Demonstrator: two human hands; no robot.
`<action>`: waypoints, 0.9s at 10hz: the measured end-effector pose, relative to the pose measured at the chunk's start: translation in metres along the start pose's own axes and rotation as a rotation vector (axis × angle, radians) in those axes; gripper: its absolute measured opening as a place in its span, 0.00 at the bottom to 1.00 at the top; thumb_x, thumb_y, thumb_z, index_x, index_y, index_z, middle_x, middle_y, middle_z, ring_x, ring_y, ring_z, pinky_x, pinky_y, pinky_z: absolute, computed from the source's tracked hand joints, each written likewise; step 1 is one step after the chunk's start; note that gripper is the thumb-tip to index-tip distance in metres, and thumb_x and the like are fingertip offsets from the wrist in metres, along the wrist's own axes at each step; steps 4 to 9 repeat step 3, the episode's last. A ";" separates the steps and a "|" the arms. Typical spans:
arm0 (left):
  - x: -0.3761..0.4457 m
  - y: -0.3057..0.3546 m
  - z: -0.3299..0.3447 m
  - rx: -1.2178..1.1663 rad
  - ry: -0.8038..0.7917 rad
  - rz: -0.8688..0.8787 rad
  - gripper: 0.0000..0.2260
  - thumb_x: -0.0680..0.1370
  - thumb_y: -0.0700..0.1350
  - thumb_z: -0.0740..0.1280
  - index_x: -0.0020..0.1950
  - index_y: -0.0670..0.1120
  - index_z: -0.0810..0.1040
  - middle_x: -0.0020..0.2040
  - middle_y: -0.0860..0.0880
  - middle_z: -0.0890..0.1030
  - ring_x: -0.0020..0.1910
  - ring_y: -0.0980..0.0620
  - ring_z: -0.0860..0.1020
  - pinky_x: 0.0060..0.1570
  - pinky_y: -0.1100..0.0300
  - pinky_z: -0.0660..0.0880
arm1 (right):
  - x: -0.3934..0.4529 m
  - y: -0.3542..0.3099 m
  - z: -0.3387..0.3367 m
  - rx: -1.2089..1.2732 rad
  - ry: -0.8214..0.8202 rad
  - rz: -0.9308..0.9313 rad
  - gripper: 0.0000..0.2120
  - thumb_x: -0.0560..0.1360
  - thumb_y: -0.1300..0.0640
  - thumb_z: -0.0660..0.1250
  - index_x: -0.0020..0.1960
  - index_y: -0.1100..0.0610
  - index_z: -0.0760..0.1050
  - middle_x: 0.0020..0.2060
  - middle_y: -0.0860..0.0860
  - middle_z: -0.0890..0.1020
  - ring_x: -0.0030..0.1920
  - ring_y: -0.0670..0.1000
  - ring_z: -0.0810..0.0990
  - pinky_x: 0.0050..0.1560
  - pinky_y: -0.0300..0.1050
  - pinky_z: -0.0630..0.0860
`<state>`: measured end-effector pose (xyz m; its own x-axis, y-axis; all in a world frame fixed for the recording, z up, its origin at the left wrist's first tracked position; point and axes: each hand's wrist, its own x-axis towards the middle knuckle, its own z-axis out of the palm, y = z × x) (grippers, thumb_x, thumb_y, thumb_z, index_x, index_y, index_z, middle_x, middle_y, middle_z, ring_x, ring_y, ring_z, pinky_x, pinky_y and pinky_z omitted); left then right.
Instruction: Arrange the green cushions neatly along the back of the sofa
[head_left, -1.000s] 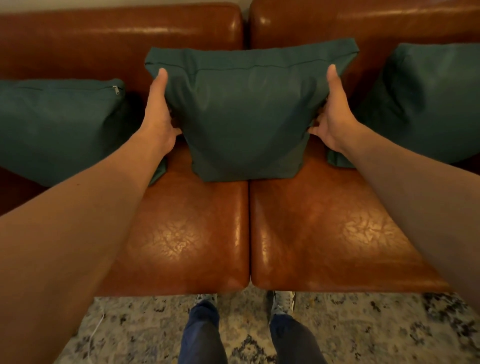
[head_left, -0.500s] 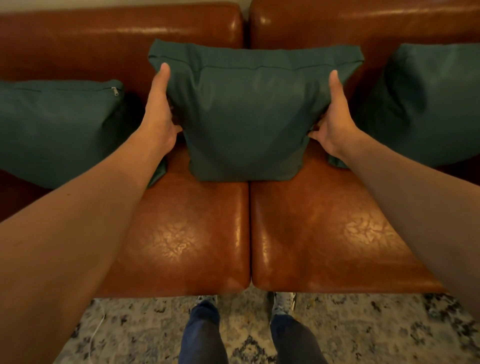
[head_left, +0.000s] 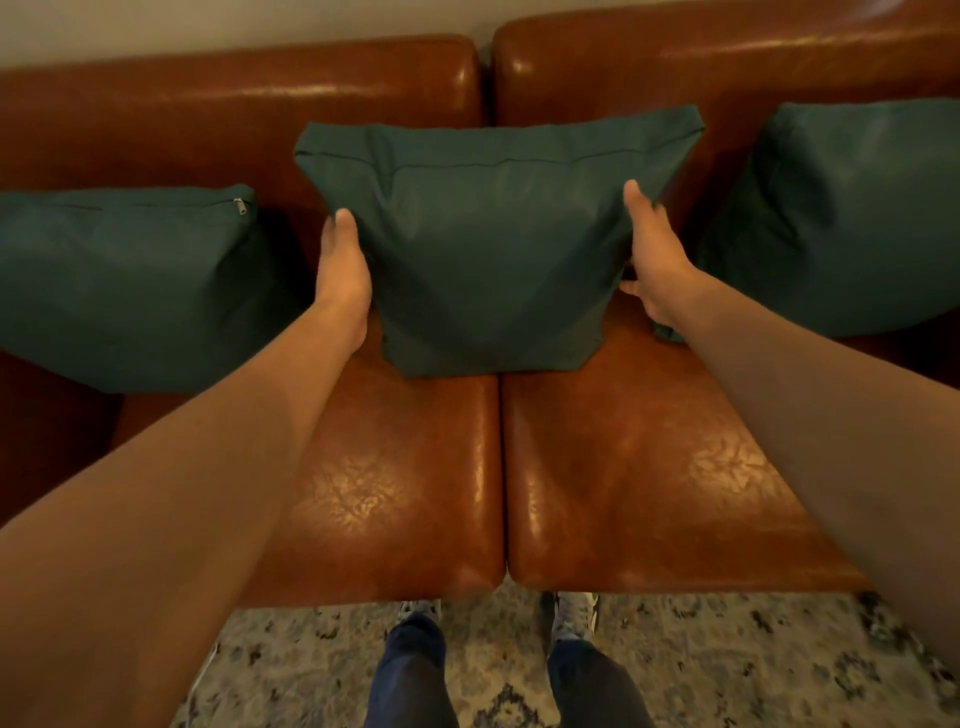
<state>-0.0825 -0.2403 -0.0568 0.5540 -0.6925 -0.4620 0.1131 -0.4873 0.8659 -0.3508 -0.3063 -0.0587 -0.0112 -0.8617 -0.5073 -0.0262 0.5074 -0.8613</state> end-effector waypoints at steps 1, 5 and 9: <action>-0.001 -0.012 -0.003 0.127 -0.017 0.041 0.33 0.73 0.68 0.54 0.77 0.59 0.57 0.76 0.53 0.65 0.73 0.47 0.67 0.71 0.42 0.64 | -0.005 0.007 -0.007 -0.073 -0.002 -0.030 0.30 0.80 0.41 0.57 0.78 0.48 0.55 0.75 0.46 0.66 0.71 0.47 0.66 0.63 0.45 0.65; -0.040 -0.033 0.012 0.244 -0.093 0.178 0.32 0.77 0.57 0.62 0.78 0.48 0.59 0.76 0.47 0.66 0.73 0.51 0.66 0.73 0.51 0.63 | -0.032 0.056 -0.027 -0.210 -0.073 -0.123 0.30 0.79 0.50 0.64 0.77 0.57 0.60 0.74 0.54 0.68 0.72 0.49 0.68 0.71 0.41 0.65; -0.040 -0.033 0.012 0.244 -0.093 0.178 0.32 0.77 0.57 0.62 0.78 0.48 0.59 0.76 0.47 0.66 0.73 0.51 0.66 0.73 0.51 0.63 | -0.032 0.056 -0.027 -0.210 -0.073 -0.123 0.30 0.79 0.50 0.64 0.77 0.57 0.60 0.74 0.54 0.68 0.72 0.49 0.68 0.71 0.41 0.65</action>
